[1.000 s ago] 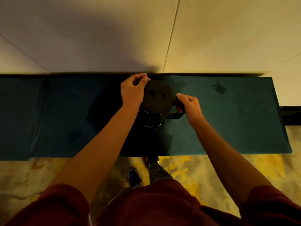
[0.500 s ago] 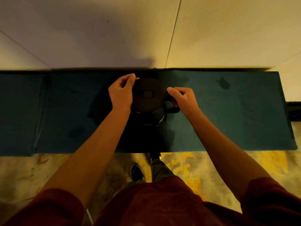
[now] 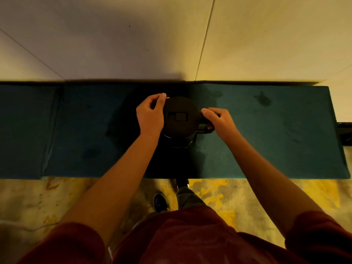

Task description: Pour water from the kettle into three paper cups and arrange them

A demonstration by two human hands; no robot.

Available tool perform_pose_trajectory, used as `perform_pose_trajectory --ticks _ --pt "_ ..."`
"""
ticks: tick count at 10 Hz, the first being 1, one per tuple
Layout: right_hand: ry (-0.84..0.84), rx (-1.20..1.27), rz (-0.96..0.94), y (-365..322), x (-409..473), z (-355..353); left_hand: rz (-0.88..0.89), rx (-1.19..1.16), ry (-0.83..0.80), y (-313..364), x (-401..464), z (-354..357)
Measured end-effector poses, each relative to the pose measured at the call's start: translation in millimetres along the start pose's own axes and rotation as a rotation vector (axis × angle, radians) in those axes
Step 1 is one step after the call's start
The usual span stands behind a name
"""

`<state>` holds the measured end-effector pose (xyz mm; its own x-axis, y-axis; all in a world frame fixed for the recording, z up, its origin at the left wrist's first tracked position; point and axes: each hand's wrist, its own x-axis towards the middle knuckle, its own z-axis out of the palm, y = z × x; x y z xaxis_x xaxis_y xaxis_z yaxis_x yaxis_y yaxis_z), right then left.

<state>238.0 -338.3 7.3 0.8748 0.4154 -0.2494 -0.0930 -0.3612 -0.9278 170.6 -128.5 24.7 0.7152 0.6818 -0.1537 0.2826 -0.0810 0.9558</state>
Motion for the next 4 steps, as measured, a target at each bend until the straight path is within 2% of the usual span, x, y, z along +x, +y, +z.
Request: perform_pose_trajectory --ticks 1,2,3,4 --pt "-0.003 -0.019 0.017 -2 -1 0 0.035 0.068 -0.01 6 -1 -2" --pt "0.009 -0.072 0.047 -2 -3 -2 0.088 0.202 -0.086 5 5 -5" --pt "0.043 -0.275 0.011 -8 -8 -6 0.067 0.324 -0.225 14 9 -14" --pt "0.185 -0.39 -0.093 -37 -9 -15 0.033 0.385 -0.302 37 13 -23"
